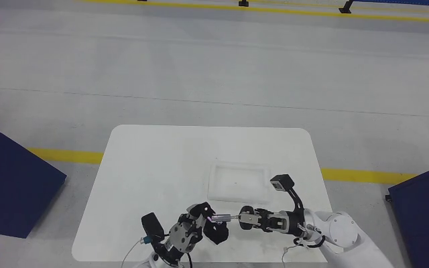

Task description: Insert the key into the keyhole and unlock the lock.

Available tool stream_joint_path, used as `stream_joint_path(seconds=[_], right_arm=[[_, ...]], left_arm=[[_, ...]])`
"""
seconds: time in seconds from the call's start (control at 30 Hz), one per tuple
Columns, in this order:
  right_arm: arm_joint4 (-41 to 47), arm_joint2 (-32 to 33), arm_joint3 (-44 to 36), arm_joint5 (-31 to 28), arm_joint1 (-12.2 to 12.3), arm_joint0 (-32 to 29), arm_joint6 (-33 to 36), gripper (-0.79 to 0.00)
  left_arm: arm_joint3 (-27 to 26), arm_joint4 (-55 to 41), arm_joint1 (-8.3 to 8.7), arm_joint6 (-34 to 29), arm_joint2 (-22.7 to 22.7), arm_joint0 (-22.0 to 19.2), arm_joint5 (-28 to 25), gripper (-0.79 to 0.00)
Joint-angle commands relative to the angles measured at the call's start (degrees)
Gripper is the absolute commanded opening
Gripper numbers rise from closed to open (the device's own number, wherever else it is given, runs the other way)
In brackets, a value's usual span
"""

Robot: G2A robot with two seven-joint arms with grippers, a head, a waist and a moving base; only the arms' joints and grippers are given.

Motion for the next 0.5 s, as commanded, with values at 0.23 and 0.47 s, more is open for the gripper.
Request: stream_joint_path(seconds=[0.23, 0.47], right_arm=[[-1.52, -0.44, -0.32, 1.32, -0.18, -0.30, -1.07, -0.785], [-1.26, -0.77, -0.50, 1.68, -0.35, -0.39, -1.45, -0.785]], left_arm=[[-0.23, 1.16, -0.07, 0.53, 0.19, 0.09, 0.75, -0.785], [-0.42, 3.72, -0.02, 0.69, 0.05, 0.15, 2.06, -0.785]])
